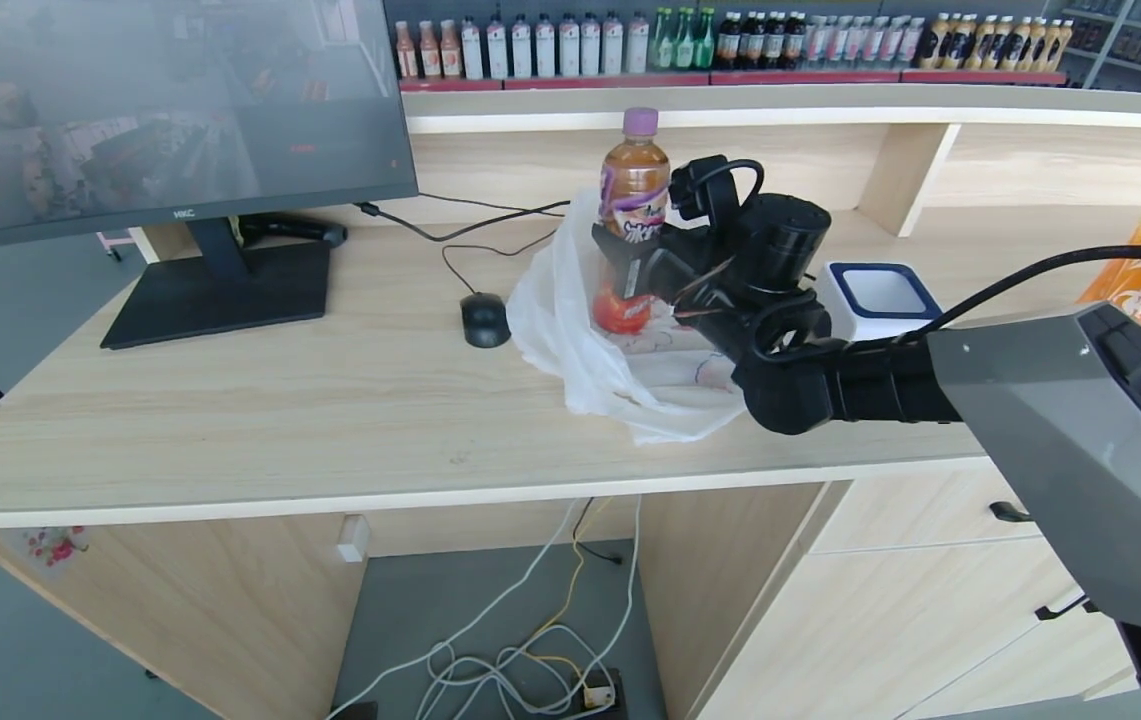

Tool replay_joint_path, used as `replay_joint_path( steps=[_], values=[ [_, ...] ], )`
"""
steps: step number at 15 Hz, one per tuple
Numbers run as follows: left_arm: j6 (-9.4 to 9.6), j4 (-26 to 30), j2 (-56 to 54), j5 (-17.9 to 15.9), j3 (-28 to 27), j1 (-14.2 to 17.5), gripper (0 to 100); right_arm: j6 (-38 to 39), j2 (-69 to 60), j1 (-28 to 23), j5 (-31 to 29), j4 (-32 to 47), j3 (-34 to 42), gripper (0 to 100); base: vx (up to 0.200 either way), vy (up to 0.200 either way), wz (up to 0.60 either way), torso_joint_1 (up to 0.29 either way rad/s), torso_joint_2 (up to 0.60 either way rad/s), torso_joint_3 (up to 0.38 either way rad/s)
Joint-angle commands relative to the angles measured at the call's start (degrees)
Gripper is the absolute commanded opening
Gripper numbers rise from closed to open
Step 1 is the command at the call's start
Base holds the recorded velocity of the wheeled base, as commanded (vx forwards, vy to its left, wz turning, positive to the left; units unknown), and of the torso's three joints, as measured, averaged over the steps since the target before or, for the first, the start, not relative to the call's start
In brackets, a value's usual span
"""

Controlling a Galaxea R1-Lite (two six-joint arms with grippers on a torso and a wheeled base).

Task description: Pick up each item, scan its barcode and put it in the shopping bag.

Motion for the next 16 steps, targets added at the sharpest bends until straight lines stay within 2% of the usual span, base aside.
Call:
replay_joint_path(
  steps=[1,16],
  values=[
    [0.0,0.0,0.1,0.0,0.0,0.0,100,0.0,0.4,0.1,0.0,0.2,0.0,0,0.0,0.0,0.0,0.0,0.0,0.0],
    [0.0,0.0,0.1,0.0,0.0,0.0,100,0.1,1.8,0.0,0.1,0.2,0.1,0,0.0,0.0,0.0,0.0,0.0,0.0]
  ],
)
